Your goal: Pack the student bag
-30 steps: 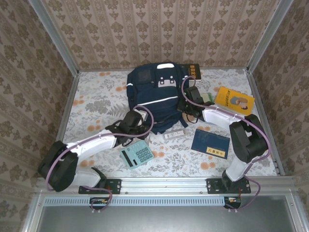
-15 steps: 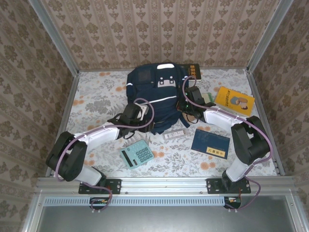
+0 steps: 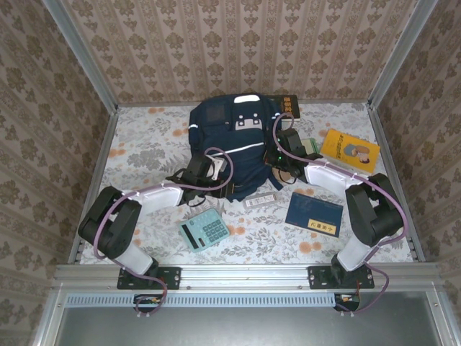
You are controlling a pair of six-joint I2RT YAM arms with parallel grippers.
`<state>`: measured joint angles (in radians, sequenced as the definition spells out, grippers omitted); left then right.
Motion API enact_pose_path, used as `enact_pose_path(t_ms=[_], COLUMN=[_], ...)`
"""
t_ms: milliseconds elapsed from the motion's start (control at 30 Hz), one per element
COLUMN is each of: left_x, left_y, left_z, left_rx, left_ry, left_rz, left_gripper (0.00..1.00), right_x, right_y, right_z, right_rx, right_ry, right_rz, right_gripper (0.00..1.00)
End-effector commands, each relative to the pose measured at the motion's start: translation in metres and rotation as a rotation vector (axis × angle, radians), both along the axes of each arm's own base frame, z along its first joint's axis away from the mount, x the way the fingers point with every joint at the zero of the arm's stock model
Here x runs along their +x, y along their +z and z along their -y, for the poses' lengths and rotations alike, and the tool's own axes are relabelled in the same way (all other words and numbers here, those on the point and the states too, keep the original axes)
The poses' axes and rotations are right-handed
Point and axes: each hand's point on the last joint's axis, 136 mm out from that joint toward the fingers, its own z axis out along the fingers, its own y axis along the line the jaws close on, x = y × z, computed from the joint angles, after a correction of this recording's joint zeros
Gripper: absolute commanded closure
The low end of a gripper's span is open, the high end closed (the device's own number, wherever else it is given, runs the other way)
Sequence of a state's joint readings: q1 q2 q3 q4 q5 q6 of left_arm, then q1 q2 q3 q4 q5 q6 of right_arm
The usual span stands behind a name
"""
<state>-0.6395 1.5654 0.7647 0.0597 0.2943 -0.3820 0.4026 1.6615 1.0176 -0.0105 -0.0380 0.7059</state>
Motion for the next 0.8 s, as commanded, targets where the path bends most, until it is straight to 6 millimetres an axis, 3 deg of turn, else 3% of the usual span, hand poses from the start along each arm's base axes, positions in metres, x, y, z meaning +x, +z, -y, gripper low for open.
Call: enact_pose_path(t_ms=[0, 367, 767], left_x=[-0.009, -0.025, -0.029], left_y=[0.002, 0.011, -0.005], left_z=[0.014, 0.013, 0.008], left_rx=[-0.058, -0.06, 0.018], left_ry=[-0.051, -0.08, -0.064], left_rz=[-0.042, -0.032, -0.05], left_gripper=[0.66, 0.65, 0.66], right_x=[0.004, 0.004, 0.004], right_y=[0.029, 0.028, 0.029], right_z=[-0.007, -0.006, -0.006], right_rx=[0.044, 0.044, 0.048], right_ry=[0.021, 0.02, 0.02], right_rz=[0.086, 0.084, 0.086], right_gripper=[0.94, 0.94, 0.93])
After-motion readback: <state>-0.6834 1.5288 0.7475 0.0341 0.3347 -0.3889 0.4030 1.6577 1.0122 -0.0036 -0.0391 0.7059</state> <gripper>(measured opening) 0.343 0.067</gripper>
